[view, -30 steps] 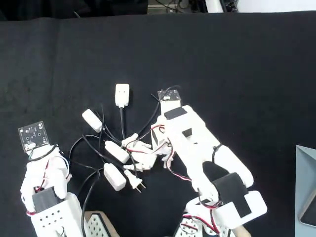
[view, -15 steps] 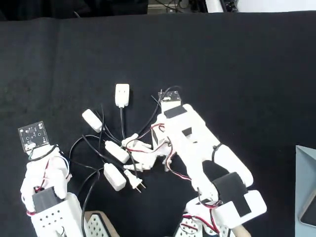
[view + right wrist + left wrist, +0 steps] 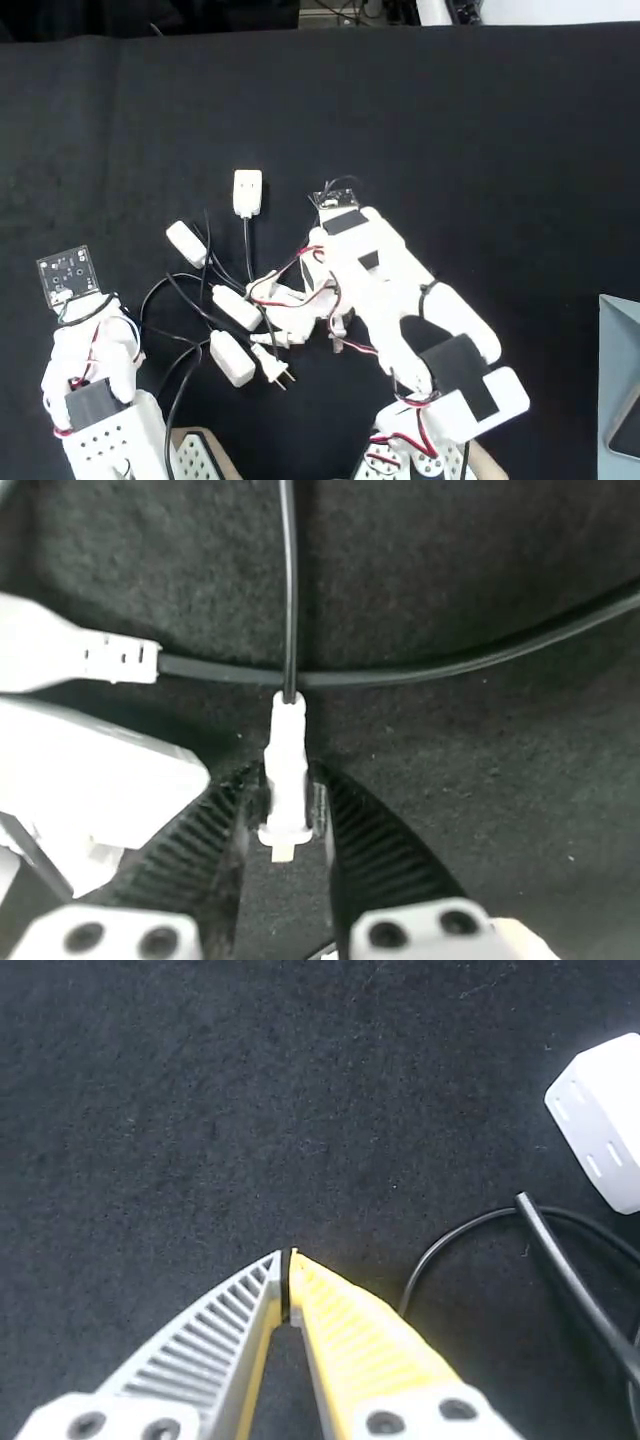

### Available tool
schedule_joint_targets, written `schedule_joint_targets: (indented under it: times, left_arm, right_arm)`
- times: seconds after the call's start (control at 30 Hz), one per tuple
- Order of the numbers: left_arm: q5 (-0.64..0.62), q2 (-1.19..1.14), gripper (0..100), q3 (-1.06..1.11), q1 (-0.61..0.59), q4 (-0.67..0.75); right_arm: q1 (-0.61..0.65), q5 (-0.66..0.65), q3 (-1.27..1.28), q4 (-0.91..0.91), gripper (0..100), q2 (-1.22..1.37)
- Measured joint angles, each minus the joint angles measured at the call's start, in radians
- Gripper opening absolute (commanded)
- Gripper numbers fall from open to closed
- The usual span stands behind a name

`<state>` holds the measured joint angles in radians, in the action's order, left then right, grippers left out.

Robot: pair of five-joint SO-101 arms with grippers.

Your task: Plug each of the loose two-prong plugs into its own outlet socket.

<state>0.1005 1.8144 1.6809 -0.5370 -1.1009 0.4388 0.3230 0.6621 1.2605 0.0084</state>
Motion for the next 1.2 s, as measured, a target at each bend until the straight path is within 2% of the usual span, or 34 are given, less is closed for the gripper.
schedule_joint_targets:
  times: [0.27, 0.7, 0.83, 0.97, 1.07, 1.2]
  left_arm:
    - [0.000, 0.000, 3, 0.000, 0.000, 0.000]
    - [0.000, 0.000, 3, 0.000, 0.000, 0.003]
    - [0.000, 0.000, 3, -0.005, 0.000, 0.058]
    - [0.000, 0.000, 3, -0.017, 0.000, 0.172]
    - [-0.060, 0.000, 3, -0.057, 0.000, 0.272]
    - [-0.256, 0.000, 3, -0.124, 0.008, 0.333]
  right_arm:
    - [0.003, 0.000, 0.000, 0.008, 1.1, -0.058]
    - [0.003, -0.157, 0.002, 0.057, 1.1, -0.606]
    - [0.017, -0.195, 0.002, 0.057, 1.1, -0.769]
    - [0.083, -0.201, 0.035, 0.057, 1.1, -0.908]
    - [0.149, -0.201, 0.078, 0.058, 1.1, -1.007]
    - [0.218, -0.201, 0.127, 0.058, 1.1, -1.146]
